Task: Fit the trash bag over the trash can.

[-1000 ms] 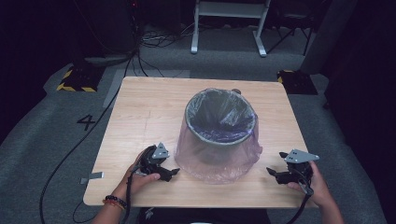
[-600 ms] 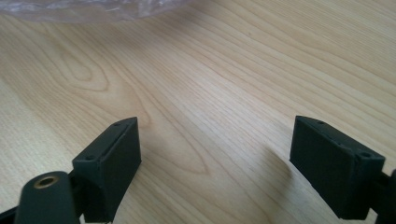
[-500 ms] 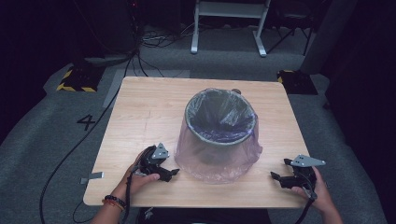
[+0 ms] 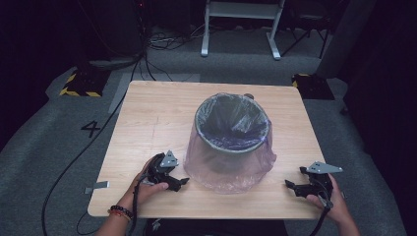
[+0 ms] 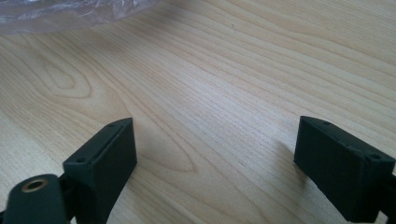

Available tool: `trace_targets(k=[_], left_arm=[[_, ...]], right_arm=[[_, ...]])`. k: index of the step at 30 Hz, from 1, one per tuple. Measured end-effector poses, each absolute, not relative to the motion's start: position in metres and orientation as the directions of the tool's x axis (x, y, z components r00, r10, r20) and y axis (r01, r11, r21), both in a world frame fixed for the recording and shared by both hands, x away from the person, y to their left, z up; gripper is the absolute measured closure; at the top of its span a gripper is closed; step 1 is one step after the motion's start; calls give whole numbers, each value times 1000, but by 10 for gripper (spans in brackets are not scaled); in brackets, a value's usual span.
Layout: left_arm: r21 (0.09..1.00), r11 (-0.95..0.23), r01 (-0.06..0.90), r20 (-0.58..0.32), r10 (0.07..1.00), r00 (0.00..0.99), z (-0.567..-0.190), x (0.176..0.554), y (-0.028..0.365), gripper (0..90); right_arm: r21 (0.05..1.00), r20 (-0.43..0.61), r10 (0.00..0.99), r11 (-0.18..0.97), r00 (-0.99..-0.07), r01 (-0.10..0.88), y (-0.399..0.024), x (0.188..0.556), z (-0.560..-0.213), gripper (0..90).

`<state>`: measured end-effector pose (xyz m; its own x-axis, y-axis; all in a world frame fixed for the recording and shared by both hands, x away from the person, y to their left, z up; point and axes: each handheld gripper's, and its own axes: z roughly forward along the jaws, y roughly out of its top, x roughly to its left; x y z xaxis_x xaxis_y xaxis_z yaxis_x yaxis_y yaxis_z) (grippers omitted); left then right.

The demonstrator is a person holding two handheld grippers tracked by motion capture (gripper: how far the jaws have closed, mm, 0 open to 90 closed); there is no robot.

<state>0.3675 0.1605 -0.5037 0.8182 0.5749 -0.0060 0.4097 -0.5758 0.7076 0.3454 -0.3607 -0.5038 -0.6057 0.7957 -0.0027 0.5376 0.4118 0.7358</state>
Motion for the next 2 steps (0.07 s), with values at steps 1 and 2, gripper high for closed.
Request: trace_targets(k=[1, 2], left_arm=[[707, -576, 411, -6, 576, 818, -504, 367, 161, 129], [707, -576, 410, -6, 575, 818, -504, 367, 161, 129]], right_arm=[[736, -3, 795, 413, -607, 537, -361, 346, -504, 128], [735, -4, 794, 414, -607, 537, -361, 346, -504, 127]])
